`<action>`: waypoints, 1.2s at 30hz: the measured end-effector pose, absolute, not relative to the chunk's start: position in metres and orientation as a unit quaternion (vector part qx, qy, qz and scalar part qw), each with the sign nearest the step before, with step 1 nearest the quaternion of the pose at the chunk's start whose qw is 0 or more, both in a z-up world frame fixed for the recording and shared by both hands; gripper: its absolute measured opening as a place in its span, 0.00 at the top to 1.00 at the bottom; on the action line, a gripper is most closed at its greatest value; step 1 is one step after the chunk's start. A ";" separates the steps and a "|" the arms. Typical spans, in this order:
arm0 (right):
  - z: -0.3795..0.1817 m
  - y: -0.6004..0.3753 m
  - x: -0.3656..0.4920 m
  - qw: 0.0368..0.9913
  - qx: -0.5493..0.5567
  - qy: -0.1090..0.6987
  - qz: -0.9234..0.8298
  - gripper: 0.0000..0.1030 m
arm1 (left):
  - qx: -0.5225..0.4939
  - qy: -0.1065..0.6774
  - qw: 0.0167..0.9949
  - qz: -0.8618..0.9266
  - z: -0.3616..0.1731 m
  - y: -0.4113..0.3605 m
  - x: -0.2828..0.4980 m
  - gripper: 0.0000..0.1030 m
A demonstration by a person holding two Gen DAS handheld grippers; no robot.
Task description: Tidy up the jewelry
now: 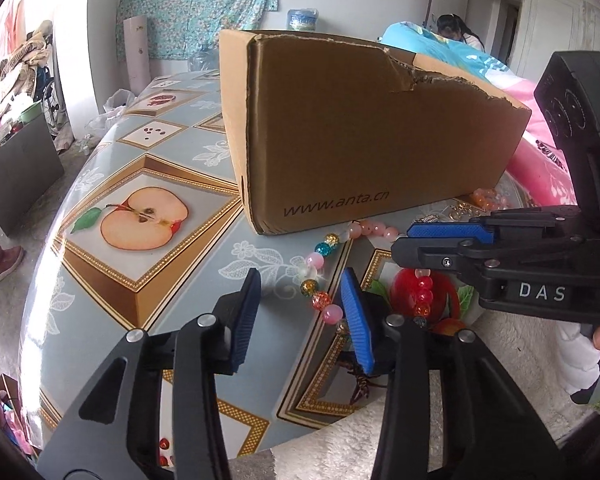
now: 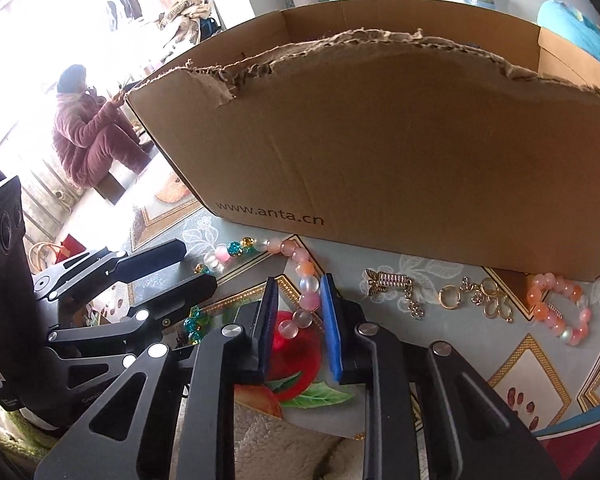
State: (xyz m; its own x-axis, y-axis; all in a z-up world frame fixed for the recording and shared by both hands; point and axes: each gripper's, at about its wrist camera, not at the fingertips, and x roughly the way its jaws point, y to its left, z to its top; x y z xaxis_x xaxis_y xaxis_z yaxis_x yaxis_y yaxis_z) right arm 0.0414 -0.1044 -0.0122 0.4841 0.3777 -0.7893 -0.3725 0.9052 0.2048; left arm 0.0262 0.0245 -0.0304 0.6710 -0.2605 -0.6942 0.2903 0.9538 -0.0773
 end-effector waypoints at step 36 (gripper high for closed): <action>0.143 -0.129 0.093 0.903 0.015 0.288 0.317 0.96 | 0.049 0.231 0.954 -0.185 0.149 -0.017 0.065 0.93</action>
